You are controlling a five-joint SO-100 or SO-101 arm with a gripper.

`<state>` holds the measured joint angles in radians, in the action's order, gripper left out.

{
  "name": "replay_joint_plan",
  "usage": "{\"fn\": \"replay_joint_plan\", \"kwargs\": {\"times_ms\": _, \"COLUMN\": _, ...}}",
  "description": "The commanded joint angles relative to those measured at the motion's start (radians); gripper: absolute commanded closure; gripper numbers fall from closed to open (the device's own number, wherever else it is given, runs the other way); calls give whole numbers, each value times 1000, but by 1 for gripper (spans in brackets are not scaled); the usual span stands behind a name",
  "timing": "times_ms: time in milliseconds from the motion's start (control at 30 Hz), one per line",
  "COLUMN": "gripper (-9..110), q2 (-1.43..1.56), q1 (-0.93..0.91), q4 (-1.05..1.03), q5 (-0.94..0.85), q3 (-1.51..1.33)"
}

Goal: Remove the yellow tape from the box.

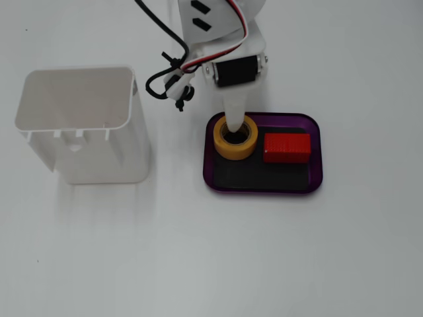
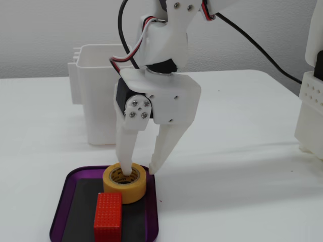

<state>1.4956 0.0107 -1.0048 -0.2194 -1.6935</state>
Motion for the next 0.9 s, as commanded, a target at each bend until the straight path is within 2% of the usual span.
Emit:
{"fn": "replay_joint_plan", "kwargs": {"times_ms": 0, "gripper": 94, "q2": 5, "q1": -6, "q4": 12, "q5": -6, "q3": 5}}
{"fn": "replay_joint_plan", "kwargs": {"times_ms": 367, "gripper": 94, "q2": -101, "q1": -5, "q4": 54, "q5": -6, "q3": -14}}
{"fn": "replay_joint_plan", "kwargs": {"times_ms": 533, "gripper": 102, "q2": -138, "q1": -5, "q4": 54, "q5": 8, "q3": -6}}
{"fn": "replay_joint_plan", "kwargs": {"times_ms": 600, "gripper": 102, "q2": -137, "q1": 5, "q4": 54, "q5": 8, "q3": -3}}
{"fn": "replay_joint_plan", "kwargs": {"times_ms": 733, "gripper": 102, "q2": -135, "q1": 8, "q4": 28, "q5": 29, "q3": 80}}
{"fn": "replay_joint_plan", "kwargs": {"times_ms": 867, "gripper": 102, "q2": -95, "q1": 9, "q4": -114, "q5": 41, "q3": 232}}
